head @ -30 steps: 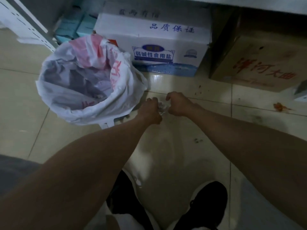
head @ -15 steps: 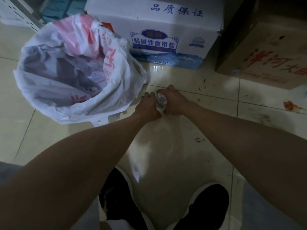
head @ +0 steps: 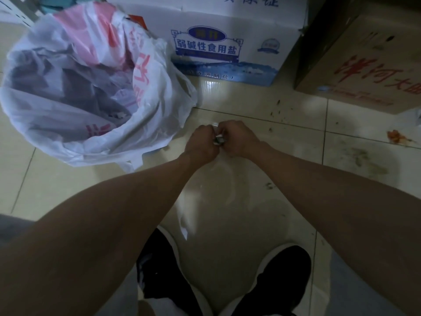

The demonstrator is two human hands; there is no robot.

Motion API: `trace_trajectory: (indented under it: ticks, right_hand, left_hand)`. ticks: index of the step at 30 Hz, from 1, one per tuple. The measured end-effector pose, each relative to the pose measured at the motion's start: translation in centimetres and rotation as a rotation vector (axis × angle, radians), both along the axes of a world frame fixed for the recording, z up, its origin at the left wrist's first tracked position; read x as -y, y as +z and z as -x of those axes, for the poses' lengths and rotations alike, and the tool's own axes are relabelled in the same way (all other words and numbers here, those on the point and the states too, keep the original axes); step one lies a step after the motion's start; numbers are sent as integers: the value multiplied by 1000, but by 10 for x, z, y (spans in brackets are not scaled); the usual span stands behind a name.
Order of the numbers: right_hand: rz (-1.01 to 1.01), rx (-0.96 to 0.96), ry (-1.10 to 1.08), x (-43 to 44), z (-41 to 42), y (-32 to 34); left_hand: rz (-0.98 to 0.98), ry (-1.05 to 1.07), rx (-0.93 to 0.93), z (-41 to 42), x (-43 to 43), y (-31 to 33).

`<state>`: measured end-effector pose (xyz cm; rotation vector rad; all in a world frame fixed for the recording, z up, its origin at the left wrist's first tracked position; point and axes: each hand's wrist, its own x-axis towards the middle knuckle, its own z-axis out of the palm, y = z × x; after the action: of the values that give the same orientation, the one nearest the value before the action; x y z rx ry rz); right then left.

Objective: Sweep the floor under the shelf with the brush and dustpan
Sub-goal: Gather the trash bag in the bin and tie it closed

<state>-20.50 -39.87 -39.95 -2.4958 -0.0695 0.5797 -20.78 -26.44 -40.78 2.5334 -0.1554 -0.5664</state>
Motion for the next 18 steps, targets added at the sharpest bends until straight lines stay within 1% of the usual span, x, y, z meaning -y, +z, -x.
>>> trace_trajectory:
  ticks: [3,7,11,15,18]
  right_hand:
    - [28,36,0,0,-2,-2]
    - [80,7,-87,3,-1,-12]
    - [68,-22,-150,7,11,-15]
    - [52,2,-201,12,9,1]
    - [61,51,-208,14,1,17]
  left_hand:
    - [-21,10,-13,1,1,-2]
    - [-30,75,-37,5,-1,-5]
    - [-30,109,-73,14,-3,-4]
    - [-2,117,-60,10,-3,12]
    - [15,108,-12,2,-2,27]
